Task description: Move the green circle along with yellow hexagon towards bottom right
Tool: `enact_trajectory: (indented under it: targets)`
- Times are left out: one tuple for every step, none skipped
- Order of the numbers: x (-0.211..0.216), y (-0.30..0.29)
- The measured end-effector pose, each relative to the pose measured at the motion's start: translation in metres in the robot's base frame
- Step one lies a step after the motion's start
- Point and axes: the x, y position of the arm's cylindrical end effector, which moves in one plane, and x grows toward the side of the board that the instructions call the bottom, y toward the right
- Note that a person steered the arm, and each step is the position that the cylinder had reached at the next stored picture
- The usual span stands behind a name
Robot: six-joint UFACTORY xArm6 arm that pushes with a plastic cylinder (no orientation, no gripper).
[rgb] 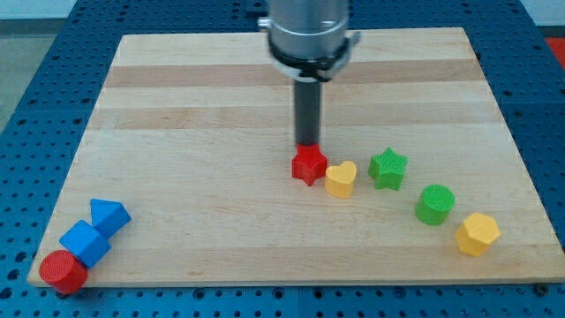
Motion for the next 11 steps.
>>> enact_trajectory:
  targets:
    - [0.005, 0.048]
    - [0.023, 0.096]
    - [0.032, 0.116]
    - [0.041, 0.116]
    - [0.013, 0.105]
    - [0.006, 0.065]
    - [0.031, 0.048]
    - [0.062, 0.052]
    - [0.073, 0.067]
    - [0.087, 0.086]
    - [0.098, 0.108]
